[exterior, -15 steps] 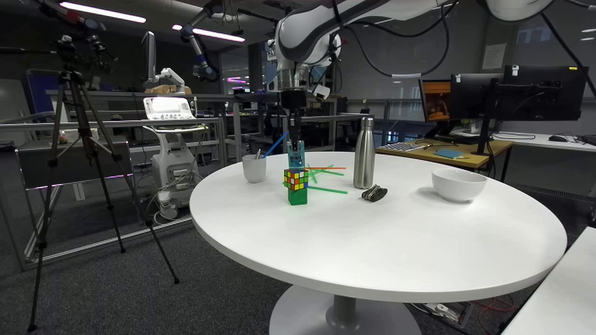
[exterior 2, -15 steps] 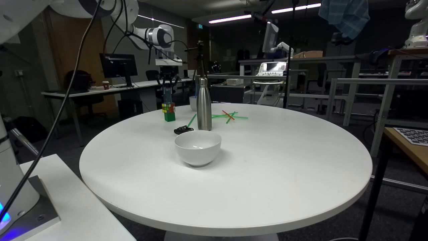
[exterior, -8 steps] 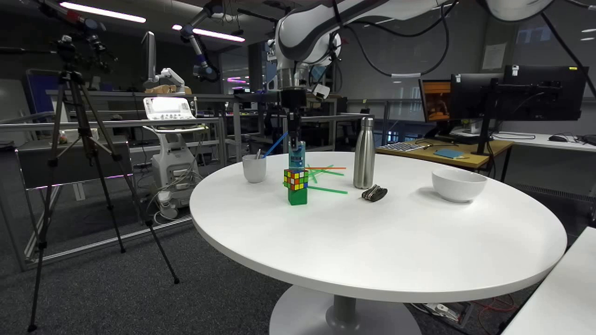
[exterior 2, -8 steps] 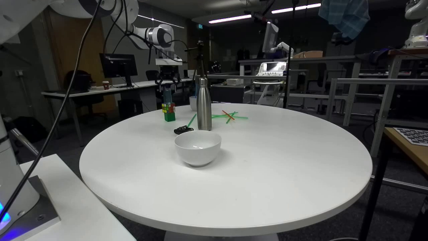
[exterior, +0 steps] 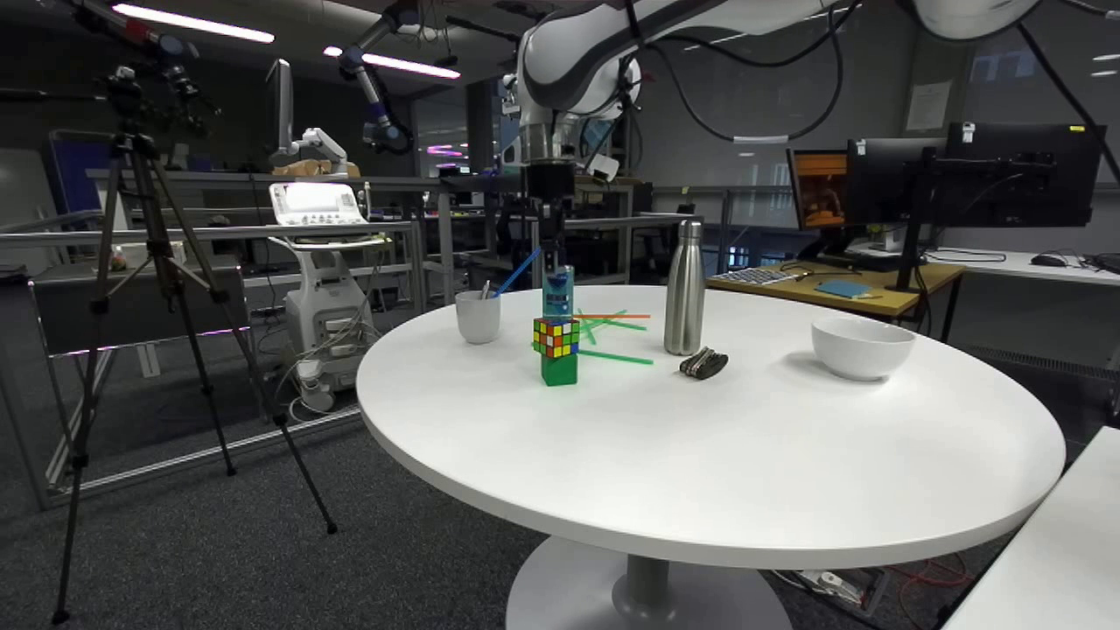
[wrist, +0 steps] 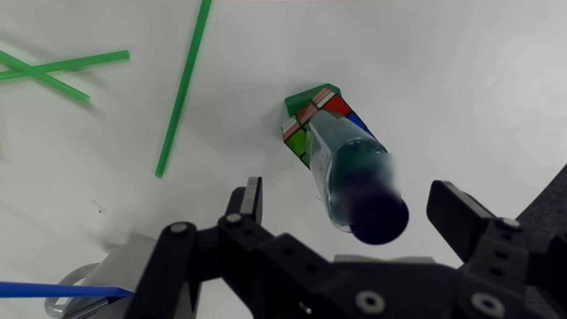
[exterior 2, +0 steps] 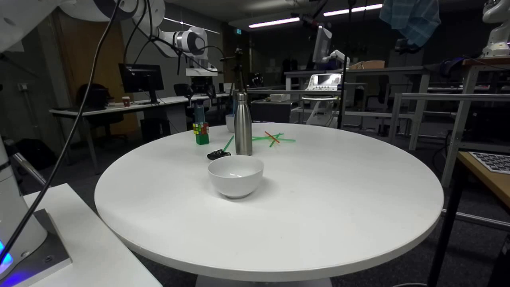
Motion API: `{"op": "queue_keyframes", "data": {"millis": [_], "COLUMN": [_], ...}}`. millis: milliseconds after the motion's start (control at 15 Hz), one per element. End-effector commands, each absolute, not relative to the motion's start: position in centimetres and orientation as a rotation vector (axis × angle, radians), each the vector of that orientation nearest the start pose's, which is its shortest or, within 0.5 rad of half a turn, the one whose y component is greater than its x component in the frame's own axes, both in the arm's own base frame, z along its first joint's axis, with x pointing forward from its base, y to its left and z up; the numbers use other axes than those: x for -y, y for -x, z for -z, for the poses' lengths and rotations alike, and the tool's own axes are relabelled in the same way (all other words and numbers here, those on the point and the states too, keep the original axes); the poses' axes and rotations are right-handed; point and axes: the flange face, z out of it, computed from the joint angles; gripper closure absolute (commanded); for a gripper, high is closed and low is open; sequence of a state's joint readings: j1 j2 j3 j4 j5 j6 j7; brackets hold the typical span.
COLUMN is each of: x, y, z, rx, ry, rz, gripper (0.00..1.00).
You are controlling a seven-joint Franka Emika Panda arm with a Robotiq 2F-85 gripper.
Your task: Put the blue bottle on top of the block
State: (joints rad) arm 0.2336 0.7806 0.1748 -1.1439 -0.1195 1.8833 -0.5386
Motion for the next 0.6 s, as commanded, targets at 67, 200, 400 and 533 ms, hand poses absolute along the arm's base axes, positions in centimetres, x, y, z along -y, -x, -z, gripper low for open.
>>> {"op": "queue_keyframes", "data": {"millis": [67, 200, 400, 533], "x": [-25.6, -25.6, -26.0, -26.4], "y": [-71.2, -71.1, -70.9, -70.6], "z": [-36.7, -37.8, -39.3, -40.6], "rx": [1.431, 1.441, 1.461, 1.478], "ry": [2.84, 2.859, 2.879, 2.897], "rz": [-0.032, -0.003, 0.028, 0.054], "gripper": [0.0, 0.0, 0.0, 0.0]}}
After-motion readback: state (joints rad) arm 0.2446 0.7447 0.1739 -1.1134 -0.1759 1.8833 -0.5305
